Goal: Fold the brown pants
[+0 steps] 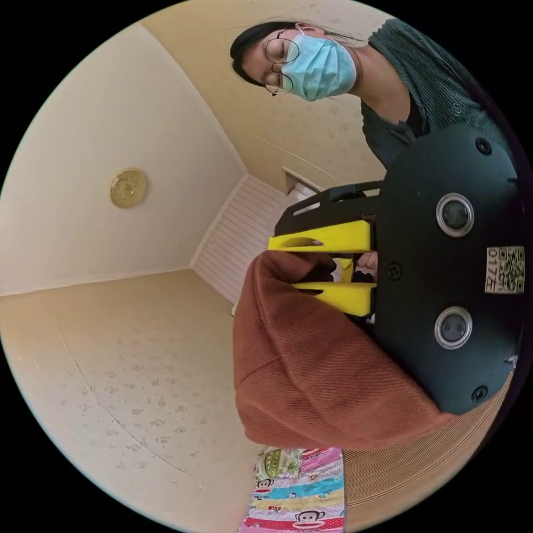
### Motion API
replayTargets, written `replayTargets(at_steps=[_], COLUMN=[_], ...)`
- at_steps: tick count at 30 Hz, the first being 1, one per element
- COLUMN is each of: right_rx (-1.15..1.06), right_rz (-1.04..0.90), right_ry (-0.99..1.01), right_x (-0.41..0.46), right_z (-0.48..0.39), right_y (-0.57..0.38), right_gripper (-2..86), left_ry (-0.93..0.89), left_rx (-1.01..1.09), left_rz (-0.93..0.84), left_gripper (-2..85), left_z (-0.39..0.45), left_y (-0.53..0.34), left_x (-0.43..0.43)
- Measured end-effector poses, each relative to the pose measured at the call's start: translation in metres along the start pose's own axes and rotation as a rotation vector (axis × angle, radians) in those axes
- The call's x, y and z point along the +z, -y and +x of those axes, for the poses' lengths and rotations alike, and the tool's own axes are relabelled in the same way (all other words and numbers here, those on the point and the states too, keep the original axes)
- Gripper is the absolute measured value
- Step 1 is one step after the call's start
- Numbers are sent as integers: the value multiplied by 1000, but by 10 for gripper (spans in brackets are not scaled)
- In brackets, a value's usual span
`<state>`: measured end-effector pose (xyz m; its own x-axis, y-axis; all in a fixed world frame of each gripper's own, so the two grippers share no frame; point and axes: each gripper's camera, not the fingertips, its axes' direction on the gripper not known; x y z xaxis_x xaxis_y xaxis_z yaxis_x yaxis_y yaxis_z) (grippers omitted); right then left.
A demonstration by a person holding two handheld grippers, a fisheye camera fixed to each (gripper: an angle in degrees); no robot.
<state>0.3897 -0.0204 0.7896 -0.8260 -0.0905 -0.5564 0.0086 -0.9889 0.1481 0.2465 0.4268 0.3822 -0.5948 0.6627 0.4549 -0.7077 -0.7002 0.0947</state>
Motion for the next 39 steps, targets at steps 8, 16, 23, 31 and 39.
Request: replayTargets(at_steps=[8,16,23,31,39], right_rx=[-340,-131,-277,-380,-487], right_rz=[-197,158,273,335,410], right_ry=[-497,-531,-618,-635,-730], right_x=[95,64,33,12,-61], right_z=[-97,-124,-190,-264,-293], right_y=[22,57,100,131,126], right_gripper=[174,44,43,45,50], left_ry=[-6,-7,464,297,375], left_rx=[-70,15,55,-375,60], left_rz=[-104,-313,-157,-69,304], left_gripper=[79,99,122,231,39], left_z=[16,42,83,4,101], left_y=[-29,-45,-114,-166,-63], left_x=[38,38,-50,-54,-77])
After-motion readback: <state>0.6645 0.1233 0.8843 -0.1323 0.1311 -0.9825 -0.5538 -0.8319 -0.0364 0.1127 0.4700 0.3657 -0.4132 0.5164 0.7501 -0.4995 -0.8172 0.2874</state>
